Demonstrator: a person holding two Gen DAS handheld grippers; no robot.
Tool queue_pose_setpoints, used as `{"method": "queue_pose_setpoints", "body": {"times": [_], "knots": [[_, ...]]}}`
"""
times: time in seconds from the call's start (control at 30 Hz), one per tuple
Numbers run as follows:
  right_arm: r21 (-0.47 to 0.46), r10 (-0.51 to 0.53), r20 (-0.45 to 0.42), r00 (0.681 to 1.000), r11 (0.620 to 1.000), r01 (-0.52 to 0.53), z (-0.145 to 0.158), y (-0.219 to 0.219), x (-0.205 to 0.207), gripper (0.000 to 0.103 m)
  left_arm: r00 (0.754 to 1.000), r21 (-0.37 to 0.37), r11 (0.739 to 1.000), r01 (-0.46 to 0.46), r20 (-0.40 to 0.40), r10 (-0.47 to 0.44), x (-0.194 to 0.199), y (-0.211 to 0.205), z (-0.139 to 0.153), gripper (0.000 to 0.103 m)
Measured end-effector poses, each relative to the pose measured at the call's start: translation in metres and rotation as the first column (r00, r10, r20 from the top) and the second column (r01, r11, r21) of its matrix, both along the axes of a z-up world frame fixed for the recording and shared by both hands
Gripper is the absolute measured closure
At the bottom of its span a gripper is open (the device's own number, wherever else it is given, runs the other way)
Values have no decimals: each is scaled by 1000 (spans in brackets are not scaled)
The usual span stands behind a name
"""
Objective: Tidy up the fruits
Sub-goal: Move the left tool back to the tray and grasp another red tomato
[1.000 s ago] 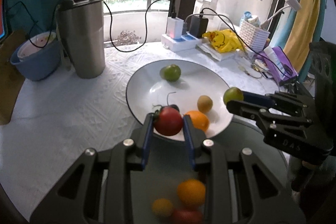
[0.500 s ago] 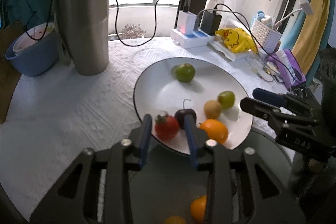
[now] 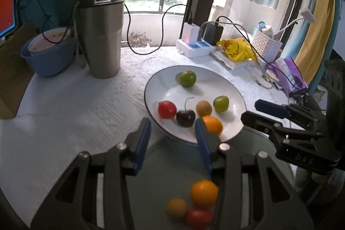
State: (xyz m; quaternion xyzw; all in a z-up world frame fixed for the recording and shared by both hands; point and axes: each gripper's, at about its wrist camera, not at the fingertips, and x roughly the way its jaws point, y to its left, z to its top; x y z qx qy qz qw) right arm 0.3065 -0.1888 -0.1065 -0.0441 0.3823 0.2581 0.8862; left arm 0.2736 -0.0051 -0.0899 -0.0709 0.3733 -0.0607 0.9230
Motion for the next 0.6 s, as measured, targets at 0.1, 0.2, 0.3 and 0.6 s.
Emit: {"method": "queue_pose_setpoints", "body": {"times": [0.1, 0.2, 0.3, 0.6], "knots": [[-3, 4, 7, 1000, 1000, -4, 4, 1, -9, 51, 1000, -4, 1000, -2, 5, 2, -12, 1, 2, 59], [-7, 8, 13, 1000, 1000, -8, 7, 2, -19, 51, 1000, -6, 1000, -6, 8, 6, -22, 3, 2, 59], [-11, 15, 16, 1000, 1000, -15, 9, 4, -28, 51, 1000, -8, 1000, -9, 10, 9, -33, 4, 3, 59], [-10, 28, 23, 999, 1000, -28, 10, 5, -52, 51, 1000, -13, 1000, -12, 6, 13, -61, 4, -1, 59]]}}
